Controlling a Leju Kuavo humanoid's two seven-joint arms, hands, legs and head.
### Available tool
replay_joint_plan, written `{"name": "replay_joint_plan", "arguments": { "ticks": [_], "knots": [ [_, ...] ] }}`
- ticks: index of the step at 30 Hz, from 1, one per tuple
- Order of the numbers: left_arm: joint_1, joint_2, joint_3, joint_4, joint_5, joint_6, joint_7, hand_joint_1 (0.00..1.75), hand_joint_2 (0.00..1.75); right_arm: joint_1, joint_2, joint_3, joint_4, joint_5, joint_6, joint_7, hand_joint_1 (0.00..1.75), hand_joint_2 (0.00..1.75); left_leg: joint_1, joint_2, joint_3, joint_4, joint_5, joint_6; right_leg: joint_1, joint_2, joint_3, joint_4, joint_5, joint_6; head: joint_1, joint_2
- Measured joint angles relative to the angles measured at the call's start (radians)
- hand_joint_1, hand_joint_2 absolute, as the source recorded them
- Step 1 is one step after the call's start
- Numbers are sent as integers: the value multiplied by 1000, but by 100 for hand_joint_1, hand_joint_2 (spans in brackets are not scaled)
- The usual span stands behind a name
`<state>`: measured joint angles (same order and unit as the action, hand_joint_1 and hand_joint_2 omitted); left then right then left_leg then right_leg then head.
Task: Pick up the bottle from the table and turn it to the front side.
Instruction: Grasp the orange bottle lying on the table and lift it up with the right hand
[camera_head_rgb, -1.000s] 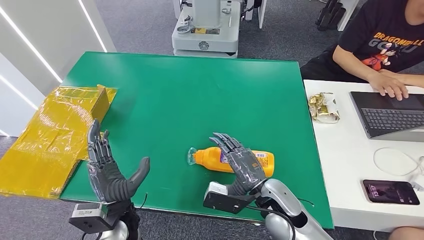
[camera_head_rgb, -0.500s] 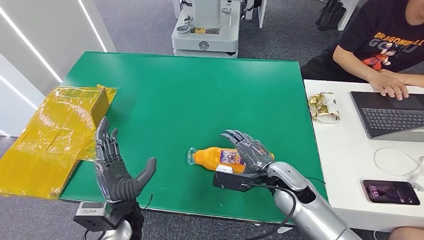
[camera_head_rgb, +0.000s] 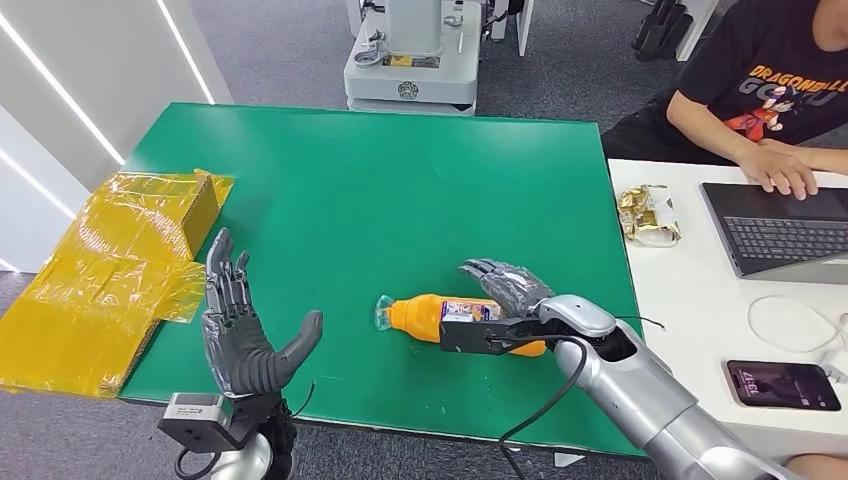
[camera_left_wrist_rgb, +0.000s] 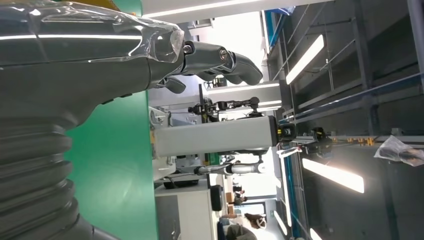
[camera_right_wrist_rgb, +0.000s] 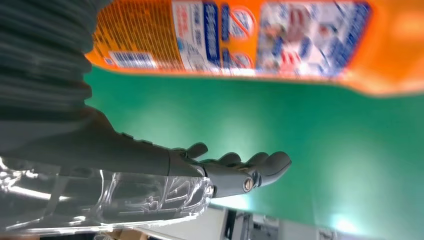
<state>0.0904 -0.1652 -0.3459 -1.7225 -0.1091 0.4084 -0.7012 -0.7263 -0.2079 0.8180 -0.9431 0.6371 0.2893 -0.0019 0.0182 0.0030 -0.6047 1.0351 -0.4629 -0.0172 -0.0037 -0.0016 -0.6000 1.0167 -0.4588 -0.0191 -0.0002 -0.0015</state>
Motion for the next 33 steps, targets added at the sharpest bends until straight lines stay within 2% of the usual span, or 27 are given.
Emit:
{"name": "replay_joint_plan", "arguments": {
  "ticks": [11,23,24,27,28,33],
  "knots": [
    [-1,0,2,7,9,5,0,0,175,-38,-24,74,66,-9,69,-8,0,175,0,0,0,0,0,0,0,0,0,0,0,0,0,0],
    [-2,-13,21,7,3,-3,7,0,175,-48,-35,123,112,-6,45,27,0,175,0,0,0,0,0,0,0,0,0,0,0,0,0,0],
    [-2,-15,23,7,2,-3,8,0,175,-45,-36,125,112,-6,42,30,11,175,0,0,0,1,0,0,0,0,0,0,0,0,0,0],
    [-2,-17,25,7,-4,-6,9,0,175,-35,-40,128,112,-6,32,33,128,175,0,0,0,1,0,0,0,0,0,0,0,0,0,0],
    [-1,-18,26,7,-4,-6,9,0,175,-33,-41,128,112,-7,30,31,158,175,0,0,0,1,0,0,0,0,0,0,0,0,0,0],
    [-1,-24,32,7,-5,-6,9,0,175,-20,-43,128,112,-4,-9,24,173,175,0,0,1,0,0,0,0,0,1,0,0,0,0,0]
  ]
}}
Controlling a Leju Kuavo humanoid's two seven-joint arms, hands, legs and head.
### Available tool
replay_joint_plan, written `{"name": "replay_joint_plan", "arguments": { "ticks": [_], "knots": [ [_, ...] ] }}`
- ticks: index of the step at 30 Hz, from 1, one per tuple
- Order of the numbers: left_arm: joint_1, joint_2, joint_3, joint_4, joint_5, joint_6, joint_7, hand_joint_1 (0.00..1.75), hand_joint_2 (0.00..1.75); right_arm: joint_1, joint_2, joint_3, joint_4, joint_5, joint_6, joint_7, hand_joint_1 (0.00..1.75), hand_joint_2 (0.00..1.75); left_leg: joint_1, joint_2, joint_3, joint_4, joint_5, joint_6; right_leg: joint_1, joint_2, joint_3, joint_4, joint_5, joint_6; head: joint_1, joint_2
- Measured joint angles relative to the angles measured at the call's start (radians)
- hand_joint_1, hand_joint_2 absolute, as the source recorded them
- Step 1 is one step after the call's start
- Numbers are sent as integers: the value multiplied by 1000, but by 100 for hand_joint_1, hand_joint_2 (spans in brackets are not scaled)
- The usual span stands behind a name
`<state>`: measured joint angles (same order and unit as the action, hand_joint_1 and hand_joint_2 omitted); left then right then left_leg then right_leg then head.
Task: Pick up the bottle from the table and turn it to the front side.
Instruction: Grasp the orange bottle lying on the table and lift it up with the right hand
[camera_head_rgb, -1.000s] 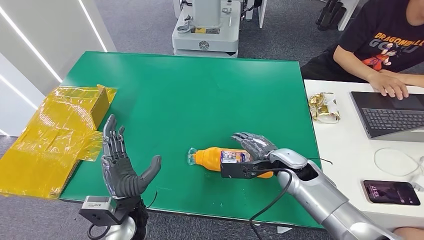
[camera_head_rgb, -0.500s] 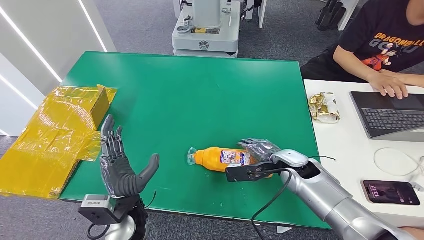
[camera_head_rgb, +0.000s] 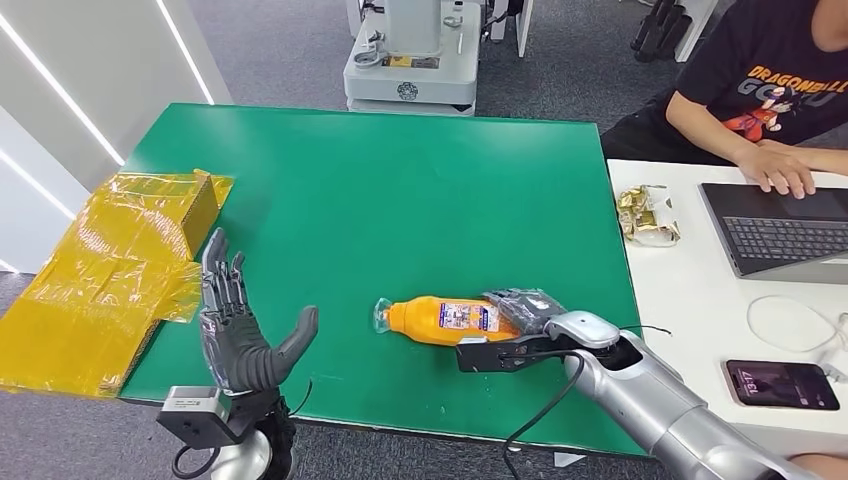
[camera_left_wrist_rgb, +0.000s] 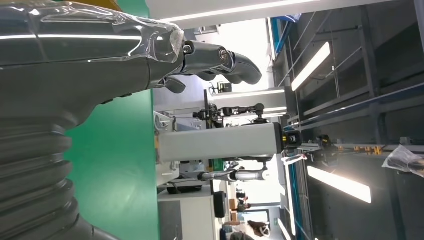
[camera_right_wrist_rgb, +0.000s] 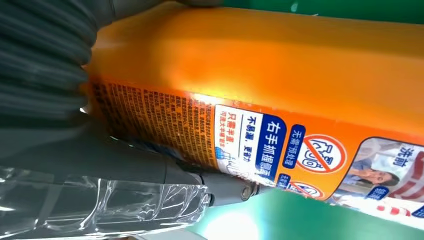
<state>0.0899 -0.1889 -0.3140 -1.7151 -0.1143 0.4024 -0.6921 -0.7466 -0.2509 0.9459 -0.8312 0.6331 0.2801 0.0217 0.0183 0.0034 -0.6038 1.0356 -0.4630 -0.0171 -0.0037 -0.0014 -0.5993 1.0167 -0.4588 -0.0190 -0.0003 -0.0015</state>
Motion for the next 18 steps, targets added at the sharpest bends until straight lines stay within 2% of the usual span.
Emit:
{"name": "replay_joint_plan", "arguments": {
  "ticks": [7,18],
  "knots": [
    [1,-7,5,0,-5,7,1,0,175,46,8,-31,-8,43,-137,-26,175,175,0,0,0,0,0,0,0,0,1,0,0,0,0,0],
    [7,-17,10,0,-3,6,1,0,175,150,76,-166,-70,76,-366,-77,175,175,0,-1,0,0,0,0,0,0,0,0,0,0,0,0]
  ]
}}
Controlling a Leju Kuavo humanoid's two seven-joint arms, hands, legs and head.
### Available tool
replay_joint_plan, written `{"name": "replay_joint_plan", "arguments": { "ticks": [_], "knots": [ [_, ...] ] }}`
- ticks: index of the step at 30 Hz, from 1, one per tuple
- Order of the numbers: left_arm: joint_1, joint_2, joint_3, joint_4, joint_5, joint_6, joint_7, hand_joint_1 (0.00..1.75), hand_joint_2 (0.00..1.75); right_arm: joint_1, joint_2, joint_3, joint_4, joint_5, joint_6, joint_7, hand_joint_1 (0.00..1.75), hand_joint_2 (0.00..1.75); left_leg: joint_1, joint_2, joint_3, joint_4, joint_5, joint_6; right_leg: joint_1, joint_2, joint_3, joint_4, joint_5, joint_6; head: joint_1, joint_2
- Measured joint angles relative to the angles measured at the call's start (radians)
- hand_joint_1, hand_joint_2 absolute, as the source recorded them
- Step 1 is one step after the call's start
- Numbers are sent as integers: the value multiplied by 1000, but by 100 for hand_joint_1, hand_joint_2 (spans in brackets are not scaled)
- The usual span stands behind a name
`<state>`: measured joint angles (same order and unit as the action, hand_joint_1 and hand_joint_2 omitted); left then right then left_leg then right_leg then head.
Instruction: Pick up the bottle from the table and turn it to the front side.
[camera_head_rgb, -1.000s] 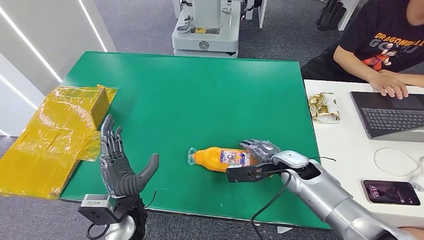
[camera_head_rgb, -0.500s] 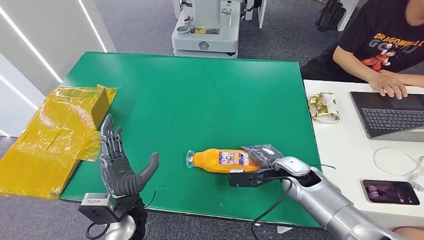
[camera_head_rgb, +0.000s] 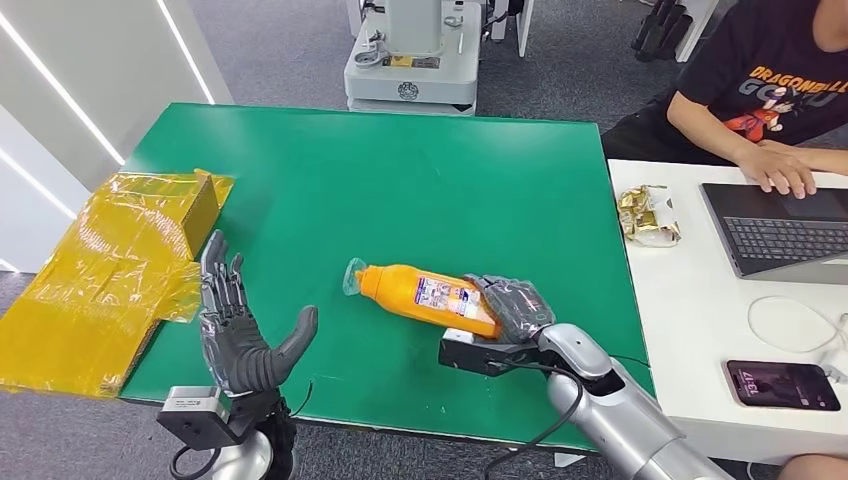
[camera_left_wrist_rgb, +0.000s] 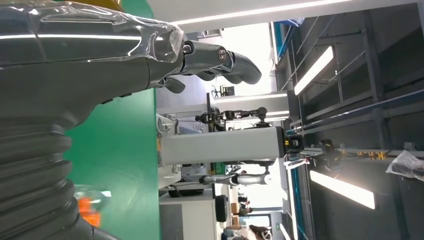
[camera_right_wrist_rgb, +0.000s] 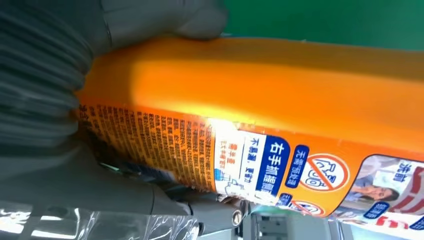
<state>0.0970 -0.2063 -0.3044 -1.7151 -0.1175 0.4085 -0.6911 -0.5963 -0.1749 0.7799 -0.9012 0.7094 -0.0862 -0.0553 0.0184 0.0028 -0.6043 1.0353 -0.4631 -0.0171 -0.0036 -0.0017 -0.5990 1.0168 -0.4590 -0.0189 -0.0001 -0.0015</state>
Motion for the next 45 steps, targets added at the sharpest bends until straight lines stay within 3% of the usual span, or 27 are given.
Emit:
{"name": "replay_joint_plan", "arguments": {
  "ticks": [5,17,24,34,40,45],
  "knots": [
    [-2,-13,0,0,64,-5,0,0,175,61,59,-65,-30,27,-152,-62,175,175,0,0,0,0,0,0,0,0,0,0,0,0,0,0],
    [-56,-20,-51,45,140,-8,2,0,175,115,159,-144,-40,-9,-352,-225,175,175,0,0,1,0,0,0,0,0,0,0,0,0,0,0],
    [-69,-10,-86,65,339,-182,67,0,175,140,172,-156,-45,1,-313,-231,175,175,0,1,0,0,0,0,0,0,0,0,0,0,0,0],
    [-69,5,-100,65,365,-221,98,0,175,159,172,-163,-51,15,-269,-233,175,175,0,0,0,0,0,0,0,0,0,0,0,0,0,0],
    [-69,9,-99,65,444,-327,115,0,175,190,172,-171,-73,25,-261,-233,175,175,0,0,0,0,0,0,0,0,0,0,0,0,0,0],
    [-78,8,-97,66,450,-338,134,0,175,230,175,-176,-110,33,-263,-239,175,175,0,0,0,0,0,0,0,0,0,0,0,0,0,0]
  ]
}}
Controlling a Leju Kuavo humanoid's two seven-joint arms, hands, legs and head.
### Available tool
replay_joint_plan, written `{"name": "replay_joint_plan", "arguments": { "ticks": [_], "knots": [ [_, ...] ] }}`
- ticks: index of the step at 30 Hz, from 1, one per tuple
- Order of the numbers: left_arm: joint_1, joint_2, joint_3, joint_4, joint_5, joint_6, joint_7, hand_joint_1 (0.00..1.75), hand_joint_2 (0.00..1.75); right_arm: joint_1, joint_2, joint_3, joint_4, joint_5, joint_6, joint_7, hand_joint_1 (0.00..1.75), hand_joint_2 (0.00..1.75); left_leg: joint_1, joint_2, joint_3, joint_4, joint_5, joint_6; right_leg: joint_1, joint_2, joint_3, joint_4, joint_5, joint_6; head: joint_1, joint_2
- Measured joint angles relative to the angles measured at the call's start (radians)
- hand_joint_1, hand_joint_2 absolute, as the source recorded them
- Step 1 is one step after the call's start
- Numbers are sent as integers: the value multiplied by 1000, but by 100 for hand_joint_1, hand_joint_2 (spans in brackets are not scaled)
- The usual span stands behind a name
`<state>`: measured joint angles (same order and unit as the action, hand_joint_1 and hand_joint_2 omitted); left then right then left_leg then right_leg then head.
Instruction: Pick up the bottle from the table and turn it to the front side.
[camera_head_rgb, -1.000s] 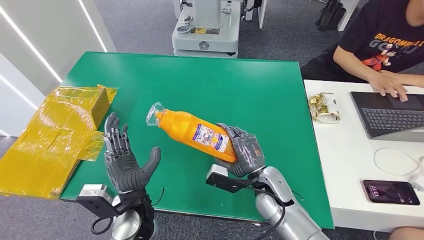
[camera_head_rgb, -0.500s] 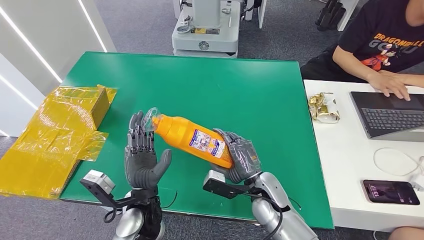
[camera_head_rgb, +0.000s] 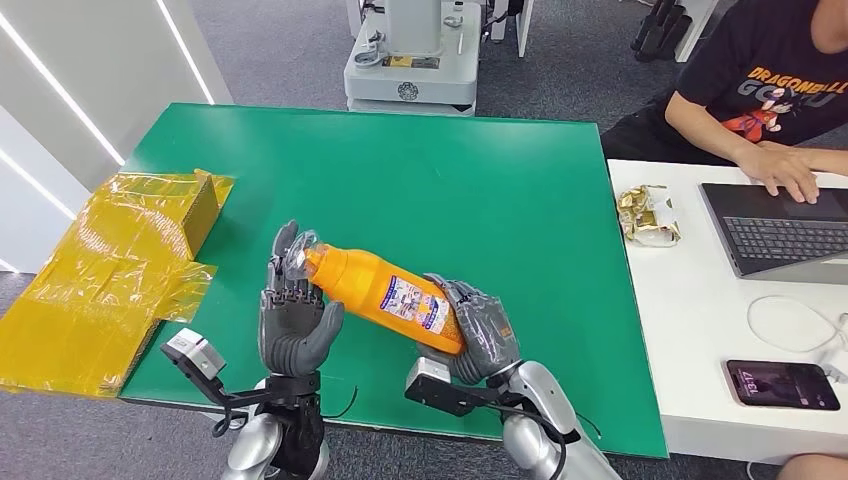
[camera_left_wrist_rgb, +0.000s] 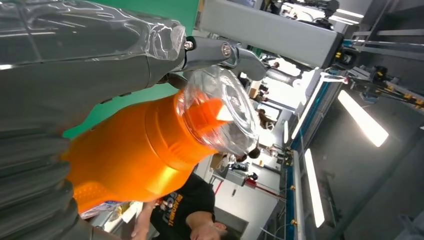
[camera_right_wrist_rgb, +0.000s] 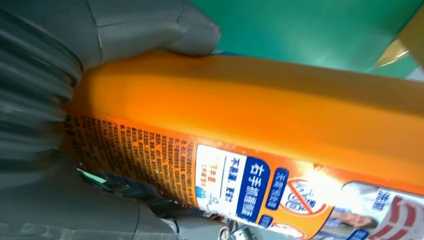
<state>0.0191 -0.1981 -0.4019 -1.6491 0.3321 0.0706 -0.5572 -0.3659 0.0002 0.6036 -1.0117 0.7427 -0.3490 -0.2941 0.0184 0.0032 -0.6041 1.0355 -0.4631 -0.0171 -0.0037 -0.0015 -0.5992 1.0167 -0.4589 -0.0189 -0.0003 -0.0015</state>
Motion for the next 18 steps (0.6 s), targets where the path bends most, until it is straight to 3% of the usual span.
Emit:
{"name": "replay_joint_plan", "arguments": {
  "ticks": [8,18],
  "knots": [
    [-22,-5,2,10,1,-9,12,0,175,19,21,0,-43,4,-10,-84,175,175,0,0,0,0,0,0,0,0,0,0,0,0,0,0],
    [-26,-9,2,23,2,-29,15,0,175,26,46,1,-49,2,15,-81,175,175,0,0,0,0,0,0,0,0,0,0,0,0,0,0]
  ]
}}
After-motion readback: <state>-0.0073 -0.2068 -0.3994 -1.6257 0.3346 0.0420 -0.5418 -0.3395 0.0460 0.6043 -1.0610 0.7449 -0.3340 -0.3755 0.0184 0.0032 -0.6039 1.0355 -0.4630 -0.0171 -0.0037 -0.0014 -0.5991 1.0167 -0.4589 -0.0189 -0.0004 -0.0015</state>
